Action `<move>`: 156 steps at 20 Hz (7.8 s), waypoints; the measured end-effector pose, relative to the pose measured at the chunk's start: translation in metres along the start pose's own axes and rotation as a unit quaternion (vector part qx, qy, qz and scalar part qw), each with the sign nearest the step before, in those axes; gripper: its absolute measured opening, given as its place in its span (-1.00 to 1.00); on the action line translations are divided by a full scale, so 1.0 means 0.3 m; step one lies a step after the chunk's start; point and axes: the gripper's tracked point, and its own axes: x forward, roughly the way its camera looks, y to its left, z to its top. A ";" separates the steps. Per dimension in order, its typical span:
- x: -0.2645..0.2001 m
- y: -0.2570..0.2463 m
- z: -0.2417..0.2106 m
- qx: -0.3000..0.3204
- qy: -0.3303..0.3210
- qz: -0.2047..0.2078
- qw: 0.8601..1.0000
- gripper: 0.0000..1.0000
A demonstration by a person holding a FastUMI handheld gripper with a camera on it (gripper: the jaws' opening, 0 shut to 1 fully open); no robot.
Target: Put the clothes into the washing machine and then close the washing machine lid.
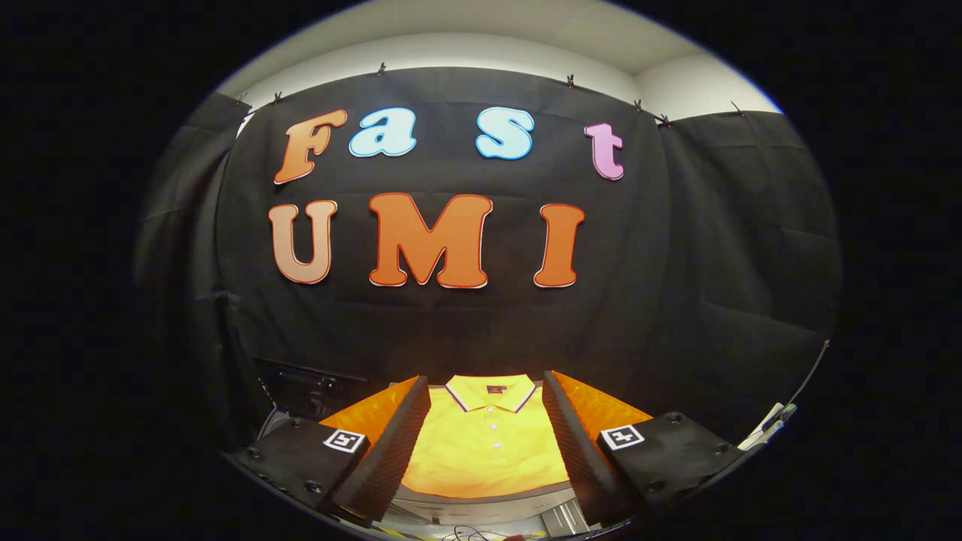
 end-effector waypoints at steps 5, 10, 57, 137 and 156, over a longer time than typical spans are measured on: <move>0.157 -0.013 -0.057 0.000 0.045 0.002 0.999 0.96; 0.302 -0.036 -0.145 0.006 0.089 -0.003 0.996 0.96; 0.622 0.007 -0.544 0.111 0.289 0.099 0.946 -0.80; 0.753 1.380 -1.465 0.098 0.397 0.135 0.903 -0.83; 0.664 1.364 -1.361 0.078 0.380 0.146 0.910 0.60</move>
